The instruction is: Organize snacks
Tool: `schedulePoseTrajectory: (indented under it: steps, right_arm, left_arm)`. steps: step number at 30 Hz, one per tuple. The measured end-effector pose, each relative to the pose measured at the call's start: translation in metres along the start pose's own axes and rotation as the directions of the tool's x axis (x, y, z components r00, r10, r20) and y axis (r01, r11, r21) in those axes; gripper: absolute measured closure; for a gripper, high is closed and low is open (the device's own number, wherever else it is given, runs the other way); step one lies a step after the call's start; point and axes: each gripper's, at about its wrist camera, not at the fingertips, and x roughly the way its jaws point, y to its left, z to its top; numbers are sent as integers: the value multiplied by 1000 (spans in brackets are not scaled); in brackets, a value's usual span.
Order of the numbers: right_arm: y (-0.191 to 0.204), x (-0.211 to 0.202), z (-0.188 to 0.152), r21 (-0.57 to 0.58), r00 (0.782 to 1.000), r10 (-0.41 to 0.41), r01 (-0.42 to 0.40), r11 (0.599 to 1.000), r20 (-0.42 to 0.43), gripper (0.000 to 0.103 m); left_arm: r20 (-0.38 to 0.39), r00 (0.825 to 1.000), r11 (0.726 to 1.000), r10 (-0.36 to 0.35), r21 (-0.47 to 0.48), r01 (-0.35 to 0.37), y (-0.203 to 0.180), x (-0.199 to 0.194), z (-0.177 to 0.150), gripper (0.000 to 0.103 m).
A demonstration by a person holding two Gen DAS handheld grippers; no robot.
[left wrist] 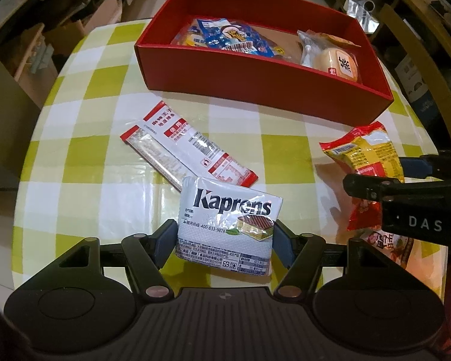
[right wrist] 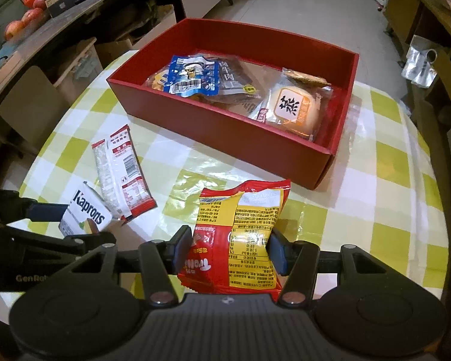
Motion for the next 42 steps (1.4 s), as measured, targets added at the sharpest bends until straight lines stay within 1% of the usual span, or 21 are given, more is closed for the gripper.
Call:
schedulePoseTrajectory:
  steps: [8,15,22,31,36,42]
  right_arm:
    - [-1,3,-4,-12,1000,-4,4,1000,-17,42]
    - [-1,-6,-1,-13,1000,2,-2,1000,12,42]
    - [1,-18,5,-20,999,4,-2,1000,53,42]
    - [-3,-33,19,-8,994,5,-4,1000,111,42]
    - [-6,-35,25,-9,992,-6,8,1000,125,42]
    - [-11,-40,32,2,988,-19,19,1000,151,42]
  left_arm:
    - [-6,1000,1000,15,17,-15,-4,3,-1,30]
    - [13,1000,1000,10,17,-10,-9,-3,2,30]
    - [54,998,999,17,31,-19,-15,-13,9,30]
    - [119,992,999,40,27,-44,-20,-25,28,30]
    - [146,988,998,41,36,-47,-24,-29,38,30]
    - [171,984,996,57,54,-68,-31,-31,44,30]
